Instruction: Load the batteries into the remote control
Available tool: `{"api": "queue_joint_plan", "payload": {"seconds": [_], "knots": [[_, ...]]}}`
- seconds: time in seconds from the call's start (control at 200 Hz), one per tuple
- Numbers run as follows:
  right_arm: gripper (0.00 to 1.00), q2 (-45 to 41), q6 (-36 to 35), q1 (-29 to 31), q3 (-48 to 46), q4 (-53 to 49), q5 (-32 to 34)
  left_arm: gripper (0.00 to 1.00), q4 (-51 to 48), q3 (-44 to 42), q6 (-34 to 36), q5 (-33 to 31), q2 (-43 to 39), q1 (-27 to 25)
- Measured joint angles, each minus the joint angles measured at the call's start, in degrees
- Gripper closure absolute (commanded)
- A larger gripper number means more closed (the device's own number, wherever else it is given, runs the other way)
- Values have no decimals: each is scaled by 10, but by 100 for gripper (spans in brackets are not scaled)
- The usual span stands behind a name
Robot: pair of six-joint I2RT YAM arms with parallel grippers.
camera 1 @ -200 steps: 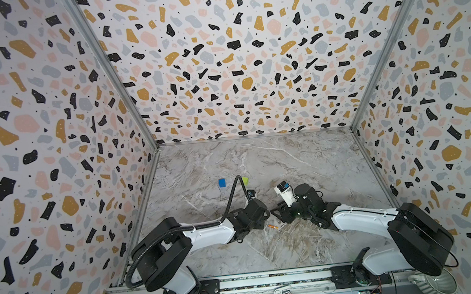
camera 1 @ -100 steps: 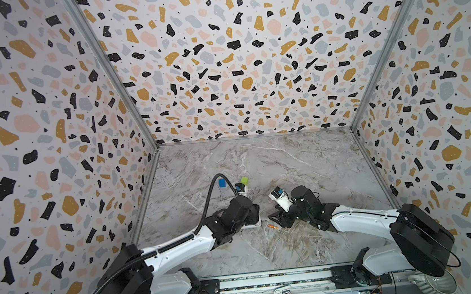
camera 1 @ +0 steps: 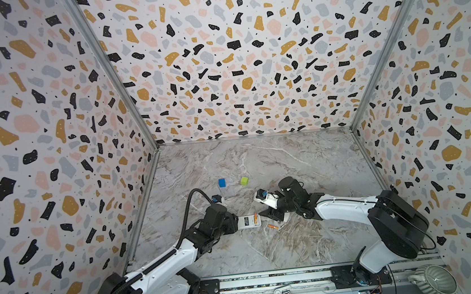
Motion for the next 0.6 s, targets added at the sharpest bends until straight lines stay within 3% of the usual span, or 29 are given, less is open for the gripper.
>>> {"api": "queue_joint_plan", "payload": {"seconds": [0.596], "knots": [[59,85,-78,10,52,-31,-11,39,-8,-7,4,0,12,0]]}}
